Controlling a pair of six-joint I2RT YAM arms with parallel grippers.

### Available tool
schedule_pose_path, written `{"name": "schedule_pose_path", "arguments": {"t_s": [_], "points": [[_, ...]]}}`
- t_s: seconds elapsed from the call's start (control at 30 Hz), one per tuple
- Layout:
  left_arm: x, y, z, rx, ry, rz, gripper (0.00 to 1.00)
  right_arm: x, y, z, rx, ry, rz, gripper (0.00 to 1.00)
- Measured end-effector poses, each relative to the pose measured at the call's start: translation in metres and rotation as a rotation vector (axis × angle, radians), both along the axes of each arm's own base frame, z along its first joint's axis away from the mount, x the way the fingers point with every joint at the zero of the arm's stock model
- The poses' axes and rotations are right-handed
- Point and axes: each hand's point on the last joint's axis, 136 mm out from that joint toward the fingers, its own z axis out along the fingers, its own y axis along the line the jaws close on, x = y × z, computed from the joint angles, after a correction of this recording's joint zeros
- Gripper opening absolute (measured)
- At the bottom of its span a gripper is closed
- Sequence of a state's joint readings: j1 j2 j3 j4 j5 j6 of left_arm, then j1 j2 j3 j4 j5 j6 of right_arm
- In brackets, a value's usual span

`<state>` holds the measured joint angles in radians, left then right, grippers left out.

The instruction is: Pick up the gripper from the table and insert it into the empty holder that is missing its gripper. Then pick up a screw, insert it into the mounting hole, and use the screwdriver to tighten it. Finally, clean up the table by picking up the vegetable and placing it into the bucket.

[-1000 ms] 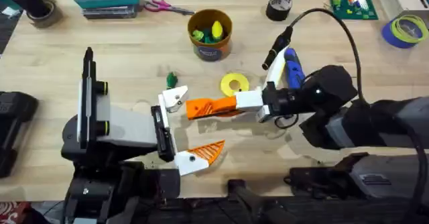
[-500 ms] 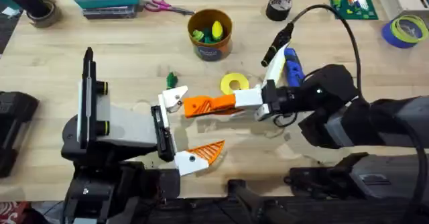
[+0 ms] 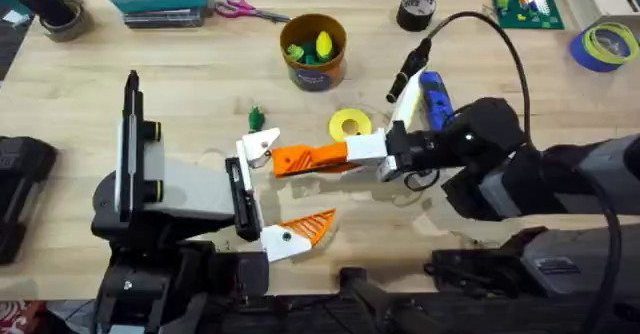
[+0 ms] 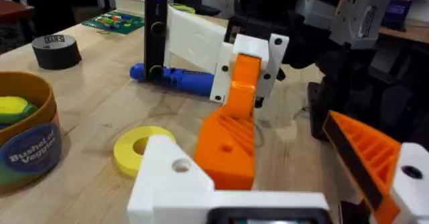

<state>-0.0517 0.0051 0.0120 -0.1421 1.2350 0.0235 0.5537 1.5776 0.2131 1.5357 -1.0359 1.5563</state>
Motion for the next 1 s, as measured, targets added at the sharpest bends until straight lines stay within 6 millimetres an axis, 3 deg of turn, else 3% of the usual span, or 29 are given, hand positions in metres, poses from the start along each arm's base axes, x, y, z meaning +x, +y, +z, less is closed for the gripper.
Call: {"name": "schedule_pose_path", "arguments": {"t_s": [1.0], "points": [[0.0000,0.0000,0.0000,0.001,-0.003,0.000,0.985,0.0038,0.0033,0.0037,0.008,-0.008,-0.013,0.009]]}}
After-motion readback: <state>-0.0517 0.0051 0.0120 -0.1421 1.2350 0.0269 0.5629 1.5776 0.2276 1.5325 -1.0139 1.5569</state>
